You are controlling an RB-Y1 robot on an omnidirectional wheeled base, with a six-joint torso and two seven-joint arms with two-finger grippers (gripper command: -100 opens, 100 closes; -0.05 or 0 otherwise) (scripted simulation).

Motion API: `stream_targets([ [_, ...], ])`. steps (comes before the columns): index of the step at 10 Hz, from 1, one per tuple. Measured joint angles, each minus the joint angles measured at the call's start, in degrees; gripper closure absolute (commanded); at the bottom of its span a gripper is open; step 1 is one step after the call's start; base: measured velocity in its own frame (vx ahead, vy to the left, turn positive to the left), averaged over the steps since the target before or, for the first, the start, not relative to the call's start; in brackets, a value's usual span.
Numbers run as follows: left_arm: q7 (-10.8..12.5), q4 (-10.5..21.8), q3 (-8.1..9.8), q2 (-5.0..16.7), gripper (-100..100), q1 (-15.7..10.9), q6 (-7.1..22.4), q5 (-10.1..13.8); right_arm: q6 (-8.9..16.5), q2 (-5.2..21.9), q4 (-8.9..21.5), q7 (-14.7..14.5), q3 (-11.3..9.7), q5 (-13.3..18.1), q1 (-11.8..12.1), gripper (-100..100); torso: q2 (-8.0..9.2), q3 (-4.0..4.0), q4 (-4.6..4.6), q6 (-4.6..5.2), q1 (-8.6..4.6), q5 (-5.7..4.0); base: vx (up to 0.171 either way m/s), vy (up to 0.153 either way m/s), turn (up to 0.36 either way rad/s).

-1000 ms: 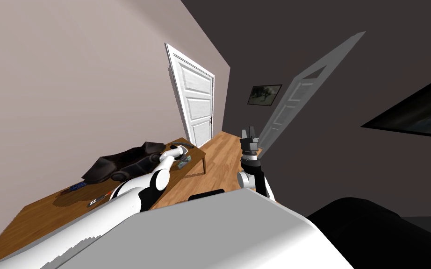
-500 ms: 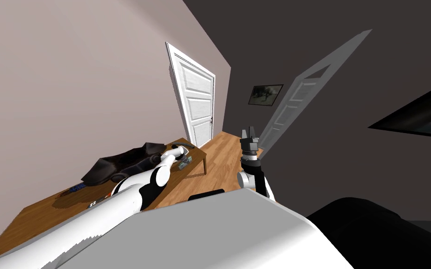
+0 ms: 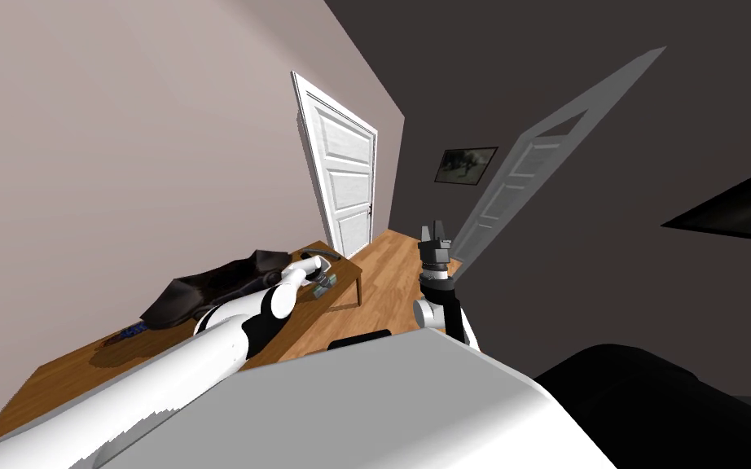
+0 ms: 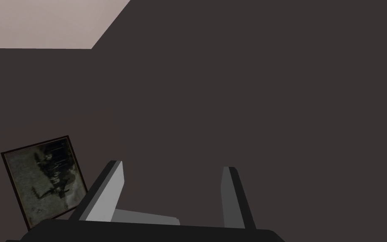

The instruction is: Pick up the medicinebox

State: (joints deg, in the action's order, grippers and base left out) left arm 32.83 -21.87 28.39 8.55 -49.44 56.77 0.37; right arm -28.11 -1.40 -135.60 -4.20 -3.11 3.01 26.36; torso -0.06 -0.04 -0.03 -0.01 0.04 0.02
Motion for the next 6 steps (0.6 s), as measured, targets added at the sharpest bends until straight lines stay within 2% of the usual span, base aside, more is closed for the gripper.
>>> stream_targets([
  [1, 0.13, 0.9, 0.18, 0.16, -100, -0.19, 0.01, -0.06, 0.0, 0.0, 0.0, 0.0, 0.0, 0.0, 0.0, 0, 0.0, 0.0, 0.0, 0.0, 0.01, 0.0, 0.079, 0.061, 0.028],
  [2, 0.54, 5.38, 0.51, 1.36, -100, -2.08, -1.06, -0.1, 0.0, 0.01, 0.0, 0.0, 0.0, 0.0, 0.01, 0, -0.16, -0.08, -0.02, -0.01, 0.17, 0.02, 0.065, 0.065, 0.009],
  [3, 0.75, 4.98, 0.6, 1.39, -100, -1.86, -0.78, -0.2, 0.0, 0.01, 0.0, 0.0, 0.01, 0.0, 0.01, 0, -0.15, -0.09, -0.03, -0.01, 0.2, 0.04, 0.016, 0.029, -0.002],
  [4, 0.73, 0.85, 0.51, 0.5, -100, -0.07, 1.3, -0.35, 0.0, 0.0, 0.0, 0.0, 0.0, 0.0, 0.0, 0, -0.02, -0.01, -0.01, -0.01, 0.09, 0.03, -0.006, 0.004, 0.001],
  [5, 0.68, 1.39, 0.54, 0.7, -100, -0.33, 1.6, -0.32, 0.0, 0.0, 0.0, 0.0, 0.0, 0.0, 0.0, 0, 0.07, 0.04, 0.02, 0.0, 0.0, 0.0, 0.0, 0.0, 0.0],
  [6, 0.67, 1.61, 0.55, 0.75, 0, -0.41, 1.46, -0.31, 0.0, 0.0, 0.0, 0.0, 0.0, 0.0, 0.0, 0, 0.1, 0.06, 0.03, 0.0, -0.04, -0.01, 0.0, 0.0, 0.0],
])
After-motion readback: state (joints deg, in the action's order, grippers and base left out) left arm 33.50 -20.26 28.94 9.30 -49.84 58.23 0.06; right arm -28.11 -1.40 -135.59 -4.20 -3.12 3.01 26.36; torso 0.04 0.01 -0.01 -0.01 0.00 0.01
